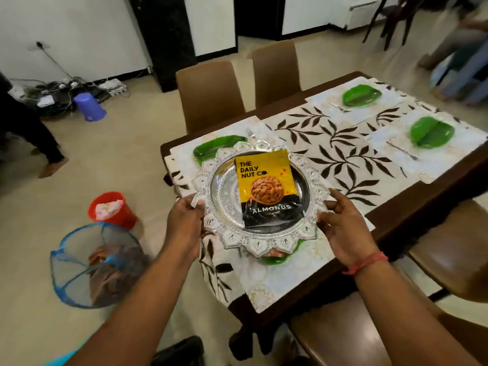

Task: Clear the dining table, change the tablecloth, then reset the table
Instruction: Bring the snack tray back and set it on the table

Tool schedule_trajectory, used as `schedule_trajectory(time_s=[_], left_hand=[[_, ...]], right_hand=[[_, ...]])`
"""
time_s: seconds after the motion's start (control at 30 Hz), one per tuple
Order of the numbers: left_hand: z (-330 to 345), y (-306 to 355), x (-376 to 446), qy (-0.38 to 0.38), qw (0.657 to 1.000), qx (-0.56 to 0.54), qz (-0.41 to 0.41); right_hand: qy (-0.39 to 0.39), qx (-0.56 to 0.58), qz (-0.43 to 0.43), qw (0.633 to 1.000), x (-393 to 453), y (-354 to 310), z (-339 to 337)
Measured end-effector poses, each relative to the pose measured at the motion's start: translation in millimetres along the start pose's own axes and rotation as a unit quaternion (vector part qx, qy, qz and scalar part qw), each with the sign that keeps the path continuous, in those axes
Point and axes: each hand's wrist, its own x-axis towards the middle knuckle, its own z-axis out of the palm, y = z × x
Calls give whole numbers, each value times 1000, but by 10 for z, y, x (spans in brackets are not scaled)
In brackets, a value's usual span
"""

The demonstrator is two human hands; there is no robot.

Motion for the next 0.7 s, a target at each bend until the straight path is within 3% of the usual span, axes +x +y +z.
schedule_trajectory(time_s=[0.27, 0.43, 0.7], left_hand=[[1802, 149, 510, -148, 983, 105, 13], [2817, 170, 914, -197, 970, 123, -70], [3932, 231, 1628, -202, 967, 110, -109]], right_hand=[[174, 24, -75, 982, 758, -674, -804], [198, 17, -90, 976, 1552, -1124, -1313], [198, -34, -74, 977, 2997, -1418, -1842]])
